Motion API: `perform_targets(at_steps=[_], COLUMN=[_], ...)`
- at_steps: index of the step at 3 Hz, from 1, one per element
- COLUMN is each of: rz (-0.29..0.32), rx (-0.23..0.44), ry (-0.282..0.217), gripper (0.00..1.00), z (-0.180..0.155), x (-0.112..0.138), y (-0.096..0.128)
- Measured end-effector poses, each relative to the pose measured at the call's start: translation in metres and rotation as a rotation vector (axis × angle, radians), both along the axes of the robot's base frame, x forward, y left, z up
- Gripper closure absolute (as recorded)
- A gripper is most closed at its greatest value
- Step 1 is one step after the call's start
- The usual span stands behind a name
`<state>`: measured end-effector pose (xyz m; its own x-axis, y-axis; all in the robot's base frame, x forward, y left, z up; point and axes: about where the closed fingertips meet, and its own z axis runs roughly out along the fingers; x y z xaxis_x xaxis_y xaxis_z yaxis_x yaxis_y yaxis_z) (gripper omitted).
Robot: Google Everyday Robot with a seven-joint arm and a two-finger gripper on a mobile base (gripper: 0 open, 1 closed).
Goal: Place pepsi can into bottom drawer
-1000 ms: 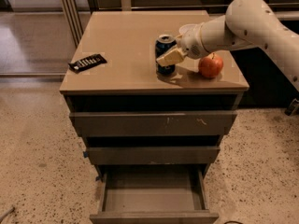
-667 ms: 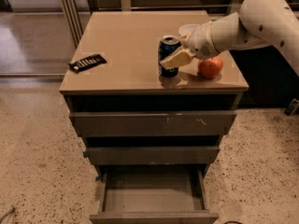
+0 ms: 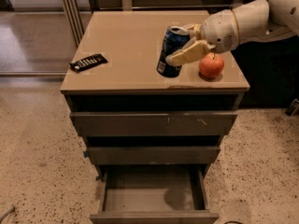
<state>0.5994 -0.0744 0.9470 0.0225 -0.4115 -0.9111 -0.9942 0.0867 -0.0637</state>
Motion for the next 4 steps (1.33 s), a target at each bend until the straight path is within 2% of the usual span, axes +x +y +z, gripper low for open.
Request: perform_targets(at_steps=[1,2,3,4], rz=[0.092,0.074,0.021,-0.073], rx=[0.018,-0.024,-0.092,-0.149], ry=[0.030,0.016,-0.066,-0.069], gripper=[1.00,1.00,1.00,1.00], z=[0.009,0.002,0.010,-0.013], x=[-0.024,-0.017,-0.039,-0.094], y=[0.002,0.006,-0.001,-0.014])
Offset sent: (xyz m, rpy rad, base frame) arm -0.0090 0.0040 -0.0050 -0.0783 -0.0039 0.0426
